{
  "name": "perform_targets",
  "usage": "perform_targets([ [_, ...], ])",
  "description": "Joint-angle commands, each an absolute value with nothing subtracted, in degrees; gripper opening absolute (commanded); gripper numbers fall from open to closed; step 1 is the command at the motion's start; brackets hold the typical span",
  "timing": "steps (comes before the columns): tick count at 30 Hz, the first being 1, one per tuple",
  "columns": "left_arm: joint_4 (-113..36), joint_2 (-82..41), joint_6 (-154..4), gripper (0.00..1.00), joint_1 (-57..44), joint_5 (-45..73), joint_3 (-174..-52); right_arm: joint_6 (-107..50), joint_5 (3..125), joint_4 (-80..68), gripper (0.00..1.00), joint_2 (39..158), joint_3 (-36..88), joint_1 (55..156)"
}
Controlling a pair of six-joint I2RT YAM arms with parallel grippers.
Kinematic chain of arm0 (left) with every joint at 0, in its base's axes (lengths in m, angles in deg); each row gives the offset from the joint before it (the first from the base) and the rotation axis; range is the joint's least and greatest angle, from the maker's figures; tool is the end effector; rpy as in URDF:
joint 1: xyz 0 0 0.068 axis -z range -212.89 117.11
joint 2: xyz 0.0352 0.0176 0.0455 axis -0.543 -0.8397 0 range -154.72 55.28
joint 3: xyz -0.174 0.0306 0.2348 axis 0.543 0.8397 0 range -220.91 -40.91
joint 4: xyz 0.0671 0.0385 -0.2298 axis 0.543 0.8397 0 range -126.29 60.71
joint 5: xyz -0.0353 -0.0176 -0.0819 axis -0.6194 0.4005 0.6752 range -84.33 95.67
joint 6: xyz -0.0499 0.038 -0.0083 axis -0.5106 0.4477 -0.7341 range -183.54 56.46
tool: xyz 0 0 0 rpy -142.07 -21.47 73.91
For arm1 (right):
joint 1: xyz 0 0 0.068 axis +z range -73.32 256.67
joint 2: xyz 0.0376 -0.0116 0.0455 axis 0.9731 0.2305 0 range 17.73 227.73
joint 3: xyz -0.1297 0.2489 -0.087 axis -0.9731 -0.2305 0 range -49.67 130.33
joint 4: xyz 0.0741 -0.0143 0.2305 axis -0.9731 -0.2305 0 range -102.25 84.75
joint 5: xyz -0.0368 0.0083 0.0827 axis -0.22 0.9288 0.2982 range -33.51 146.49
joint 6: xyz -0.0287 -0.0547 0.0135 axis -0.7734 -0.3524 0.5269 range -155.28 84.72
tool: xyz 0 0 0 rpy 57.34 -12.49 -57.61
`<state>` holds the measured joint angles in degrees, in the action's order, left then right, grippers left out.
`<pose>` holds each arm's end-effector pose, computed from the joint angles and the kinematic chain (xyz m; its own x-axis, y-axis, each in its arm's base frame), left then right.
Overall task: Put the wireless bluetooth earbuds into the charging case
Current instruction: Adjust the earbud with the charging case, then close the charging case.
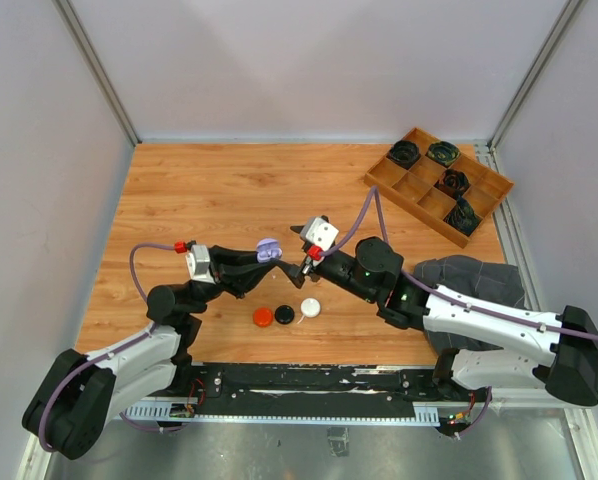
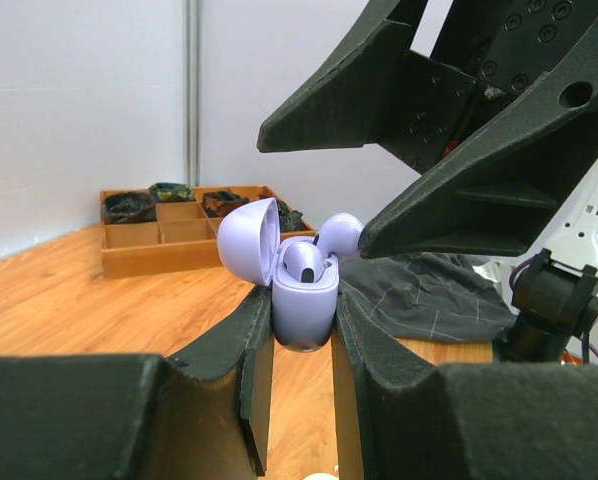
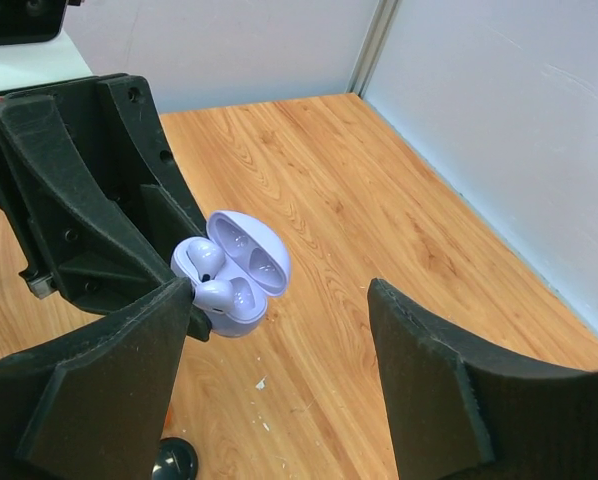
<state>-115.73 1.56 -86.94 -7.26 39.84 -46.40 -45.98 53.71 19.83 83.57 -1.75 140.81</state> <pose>0.1171 -0.0865 0.2754 0.1148 -0.4195 -0.9005 0.9116 0.4048 -0.0723 0.1142 0.2301 0.3773 0.2163 0.0212 -0.9761 -0.8524 0.4916 -0.1782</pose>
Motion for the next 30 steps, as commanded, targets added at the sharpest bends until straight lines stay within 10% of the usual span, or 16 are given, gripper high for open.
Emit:
perform_targets([
  [1, -118.95, 3.01, -86.02, 0.0, -7.55, 41.6, -45.79, -46.49, 51.67, 18.22, 0.72, 81.45, -2.84, 141.39],
  [30, -114.84, -0.93, -83.17, 0.0, -7.57, 51.38, -49.27, -43.57, 88.77, 2.8, 0.82, 77.11, 0.38, 126.14],
])
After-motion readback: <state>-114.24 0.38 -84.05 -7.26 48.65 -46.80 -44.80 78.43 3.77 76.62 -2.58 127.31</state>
